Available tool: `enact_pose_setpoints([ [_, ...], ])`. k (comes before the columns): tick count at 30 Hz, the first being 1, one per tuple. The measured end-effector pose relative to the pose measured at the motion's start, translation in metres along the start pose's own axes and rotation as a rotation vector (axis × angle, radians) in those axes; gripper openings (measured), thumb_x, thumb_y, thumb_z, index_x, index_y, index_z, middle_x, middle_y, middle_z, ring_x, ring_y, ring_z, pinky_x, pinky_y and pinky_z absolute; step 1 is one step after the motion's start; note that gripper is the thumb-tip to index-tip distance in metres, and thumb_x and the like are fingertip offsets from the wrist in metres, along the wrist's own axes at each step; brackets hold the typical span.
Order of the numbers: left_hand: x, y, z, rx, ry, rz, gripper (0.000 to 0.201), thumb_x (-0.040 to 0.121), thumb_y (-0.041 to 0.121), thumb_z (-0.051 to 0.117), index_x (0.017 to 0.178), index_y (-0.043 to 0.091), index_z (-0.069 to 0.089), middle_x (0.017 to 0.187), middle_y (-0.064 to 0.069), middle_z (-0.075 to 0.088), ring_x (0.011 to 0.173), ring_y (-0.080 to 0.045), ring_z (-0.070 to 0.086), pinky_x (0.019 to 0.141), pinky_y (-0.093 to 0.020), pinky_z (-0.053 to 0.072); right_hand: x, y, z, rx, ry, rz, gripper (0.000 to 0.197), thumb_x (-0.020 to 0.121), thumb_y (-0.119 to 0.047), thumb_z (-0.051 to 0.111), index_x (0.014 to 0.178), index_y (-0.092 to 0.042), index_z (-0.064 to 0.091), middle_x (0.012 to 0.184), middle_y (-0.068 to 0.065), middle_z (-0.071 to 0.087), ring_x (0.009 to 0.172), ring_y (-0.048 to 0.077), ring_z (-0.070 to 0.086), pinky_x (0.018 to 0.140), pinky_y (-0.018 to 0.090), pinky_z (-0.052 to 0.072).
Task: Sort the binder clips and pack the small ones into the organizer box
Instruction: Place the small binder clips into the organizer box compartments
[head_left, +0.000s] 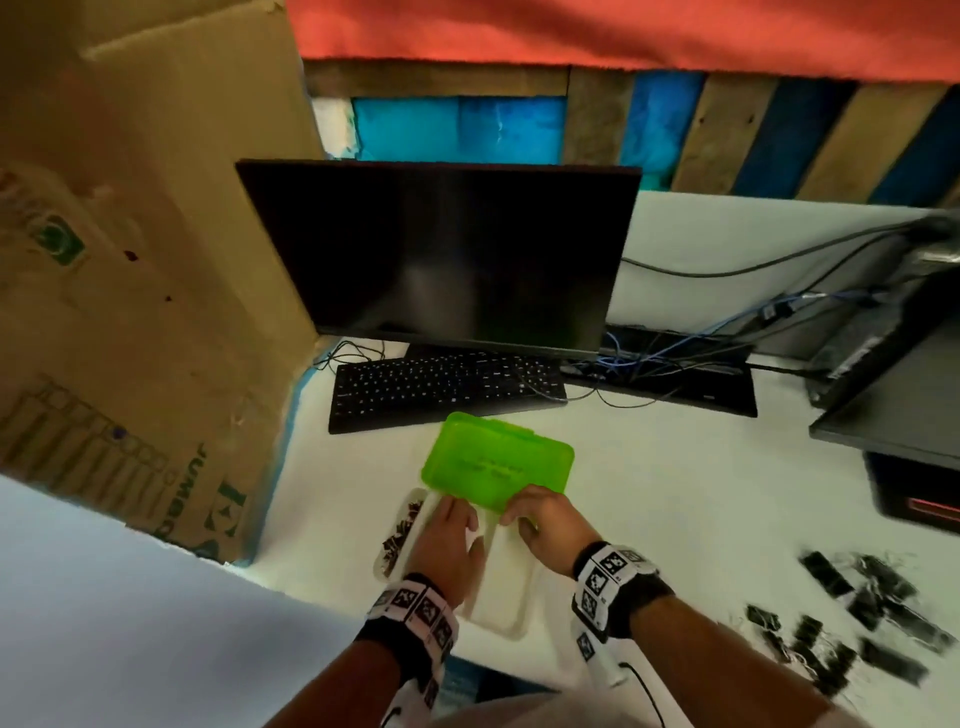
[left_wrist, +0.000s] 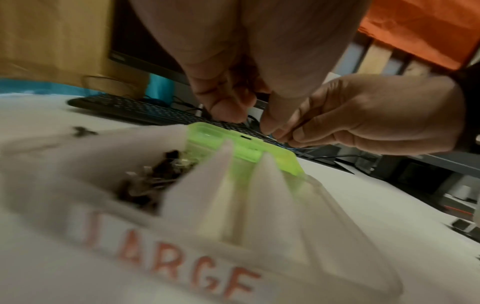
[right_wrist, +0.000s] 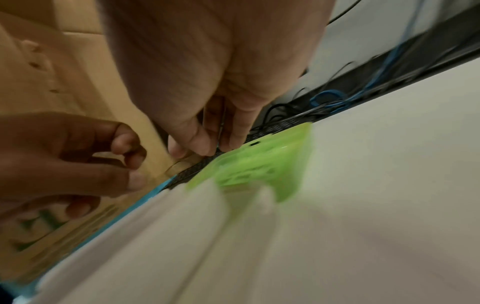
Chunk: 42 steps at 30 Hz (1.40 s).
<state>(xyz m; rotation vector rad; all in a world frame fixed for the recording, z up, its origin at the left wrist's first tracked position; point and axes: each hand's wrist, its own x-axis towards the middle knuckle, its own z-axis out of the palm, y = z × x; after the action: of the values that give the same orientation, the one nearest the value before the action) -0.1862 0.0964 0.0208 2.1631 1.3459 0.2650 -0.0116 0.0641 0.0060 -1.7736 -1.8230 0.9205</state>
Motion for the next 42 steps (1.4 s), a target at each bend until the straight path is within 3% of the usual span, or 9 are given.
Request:
enact_pose_setpoints([
  [3,0.011,0.024,0.023,-0.058,-0.083,0.096,0.027,0.077,0.005,0.061,0.082,0.019,0.039,0.092,0.004,0.038,0.070,-0.014,0.040,0.067,-0.023,0.030,-0.040,0.037,-0.027,0.008,0.081,0.172,0.033,0.077,0.003,0.049,0.092,-0.018,0.070,0.105,0.006,0.065,0.104,0.025,0.057,0.093,0.026,0.040],
  [9,0.026,0.095,0.095,-0.046,-0.387,0.325,0.027,0.075,0.006,0.062,0.087,0.025,0.047,0.098,0.004,0.043,0.064,-0.008,0.044,0.075,-0.029,0.045,-0.165,0.118,-0.079,-0.039,0.328,0.534,0.034,0.083,0.002,0.048,0.092,-0.024,0.069,0.107,-0.002,0.065,0.108,0.016,0.053,0.093,0.019,0.036],
  [15,0.024,0.159,0.149,0.078,-0.701,0.379,0.053,0.081,0.013,0.066,0.126,0.025,0.042,0.131,0.003,0.037,0.101,-0.019,0.055,0.097,-0.031,0.045,-0.261,0.154,-0.102,-0.061,0.444,0.779,0.021,0.086,-0.026,0.059,0.106,-0.029,0.062,0.125,-0.002,0.056,0.121,0.019,0.048,0.099,0.035,0.044],
  [18,0.021,0.181,0.171,0.189,-0.820,0.407,0.080,0.077,0.014,0.072,0.141,0.025,0.026,0.145,0.000,0.023,0.126,-0.020,0.044,0.107,-0.028,0.037,-0.291,0.163,-0.101,-0.038,0.303,0.877,0.057,0.077,-0.049,0.065,0.128,-0.036,0.044,0.141,-0.007,0.038,0.128,0.017,0.041,0.100,0.038,0.044],
  [21,0.017,0.195,0.189,0.268,-0.898,0.419,0.103,0.071,0.015,0.079,0.147,0.025,0.009,0.152,-0.004,0.011,0.134,-0.021,0.035,0.111,-0.031,0.034,-0.306,0.166,-0.092,-0.014,0.163,0.896,0.095,0.063,-0.051,0.076,0.140,-0.038,0.022,0.149,-0.011,0.018,0.133,0.019,0.035,0.100,0.044,0.044],
  [26,0.008,0.209,0.214,0.243,-0.896,0.443,0.120,0.062,0.028,0.085,0.147,0.030,0.001,0.151,-0.001,0.008,0.136,-0.021,0.029,0.112,-0.033,0.032,-0.301,0.172,-0.074,0.050,0.223,0.782,0.111,0.057,-0.034,0.085,0.144,-0.029,0.016,0.143,-0.002,0.015,0.120,0.025,0.048,0.098,0.038,0.047],
  [34,-0.014,0.220,0.224,0.292,-0.734,0.470,0.107,0.058,0.066,0.069,0.141,0.034,0.009,0.148,0.010,0.008,0.128,-0.023,0.030,0.099,-0.044,0.043,-0.274,0.169,-0.065,0.066,0.223,0.647,0.093,0.072,-0.018,0.074,0.146,-0.016,0.017,0.152,0.002,0.016,0.132,0.023,0.038,0.108,0.031,0.037],
  [38,-0.013,0.215,0.218,0.268,-0.661,0.496,0.080,0.069,0.058,0.057,0.136,0.032,0.022,0.140,0.009,0.023,0.119,-0.020,0.039,0.090,-0.042,0.049,-0.268,0.167,-0.066,0.151,0.269,0.637,0.074,0.077,-0.028,0.069,0.138,-0.020,0.028,0.137,0.001,0.036,0.122,0.023,0.046,0.104,0.037,0.040],
  [42,-0.008,0.206,0.211,0.292,-0.658,0.484,0.062,0.076,0.047,0.057,0.129,0.028,0.032,0.134,0.007,0.030,0.114,-0.021,0.041,0.087,-0.043,0.050,-0.263,0.165,-0.066,0.175,0.206,0.596,0.090,0.069,-0.037,0.077,0.140,-0.020,0.025,0.134,-0.002,0.039,0.118,0.017,0.046,0.102,0.031,0.040],
])
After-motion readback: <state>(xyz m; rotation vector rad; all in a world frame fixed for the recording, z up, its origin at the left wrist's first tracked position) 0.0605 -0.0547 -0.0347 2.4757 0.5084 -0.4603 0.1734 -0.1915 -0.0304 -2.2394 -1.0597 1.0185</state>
